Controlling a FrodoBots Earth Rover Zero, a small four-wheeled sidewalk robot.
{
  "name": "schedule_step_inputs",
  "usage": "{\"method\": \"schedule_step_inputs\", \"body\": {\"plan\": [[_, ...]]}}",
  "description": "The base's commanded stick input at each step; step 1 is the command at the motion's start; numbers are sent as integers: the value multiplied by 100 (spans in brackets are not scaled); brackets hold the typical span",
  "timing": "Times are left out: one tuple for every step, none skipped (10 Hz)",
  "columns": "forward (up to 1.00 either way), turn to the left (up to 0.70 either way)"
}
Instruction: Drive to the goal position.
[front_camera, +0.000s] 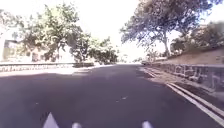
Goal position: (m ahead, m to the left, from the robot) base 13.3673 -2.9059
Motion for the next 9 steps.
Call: {"method": "schedule_step_inputs", "body": {"plan": [[98, 0], [98, 0], [98, -2], [98, -7], [98, -11], [98, 0], [98, 0], [98, 0], [98, -6]]}}
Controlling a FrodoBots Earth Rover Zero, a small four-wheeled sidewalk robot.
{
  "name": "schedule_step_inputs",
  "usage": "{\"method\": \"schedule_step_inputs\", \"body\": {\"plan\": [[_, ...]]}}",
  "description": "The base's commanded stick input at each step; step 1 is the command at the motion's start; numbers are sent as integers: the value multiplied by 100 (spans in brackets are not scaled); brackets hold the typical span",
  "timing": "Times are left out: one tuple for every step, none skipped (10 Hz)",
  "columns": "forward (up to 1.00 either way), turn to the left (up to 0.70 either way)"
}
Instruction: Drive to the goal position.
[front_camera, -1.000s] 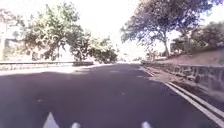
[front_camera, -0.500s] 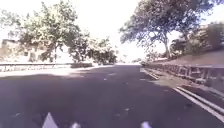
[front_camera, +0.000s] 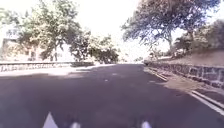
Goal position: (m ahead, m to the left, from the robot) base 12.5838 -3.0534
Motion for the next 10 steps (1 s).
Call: {"method": "schedule_step_inputs", "body": {"plan": [[98, -16], [98, -25], [98, -22], [98, -8], [98, -6], [98, -19], [98, -33], [98, -35], [98, -34], [98, 0]]}}
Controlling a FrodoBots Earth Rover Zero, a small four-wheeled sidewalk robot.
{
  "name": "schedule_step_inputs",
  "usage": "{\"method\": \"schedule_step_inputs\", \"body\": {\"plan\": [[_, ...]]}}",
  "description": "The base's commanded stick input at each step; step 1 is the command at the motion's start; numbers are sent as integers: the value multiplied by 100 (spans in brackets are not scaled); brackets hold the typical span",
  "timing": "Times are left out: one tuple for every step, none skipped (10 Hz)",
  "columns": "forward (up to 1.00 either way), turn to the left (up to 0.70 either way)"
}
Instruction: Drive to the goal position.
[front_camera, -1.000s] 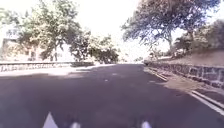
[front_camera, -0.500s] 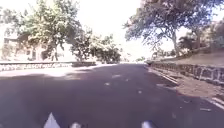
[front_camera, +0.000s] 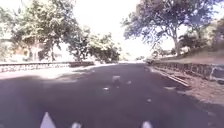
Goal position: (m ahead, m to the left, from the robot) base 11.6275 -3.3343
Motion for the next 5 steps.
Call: {"method": "schedule_step_inputs", "body": {"plan": [[98, -12], [98, -23], [98, 0], [98, 0], [98, 0]]}}
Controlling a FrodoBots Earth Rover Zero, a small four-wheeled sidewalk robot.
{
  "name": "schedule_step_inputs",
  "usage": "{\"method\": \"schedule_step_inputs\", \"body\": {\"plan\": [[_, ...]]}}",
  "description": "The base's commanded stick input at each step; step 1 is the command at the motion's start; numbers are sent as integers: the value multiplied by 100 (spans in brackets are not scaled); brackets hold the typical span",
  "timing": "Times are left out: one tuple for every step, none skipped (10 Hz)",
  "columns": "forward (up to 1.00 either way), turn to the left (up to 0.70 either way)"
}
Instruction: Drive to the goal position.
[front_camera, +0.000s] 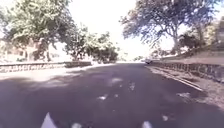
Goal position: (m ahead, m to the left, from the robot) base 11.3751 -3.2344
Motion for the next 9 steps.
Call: {"method": "schedule_step_inputs", "body": {"plan": [[98, 0], [98, 0], [98, 0], [98, 0], [98, 0], [98, -34], [98, -34], [98, -34], [98, -34]]}}
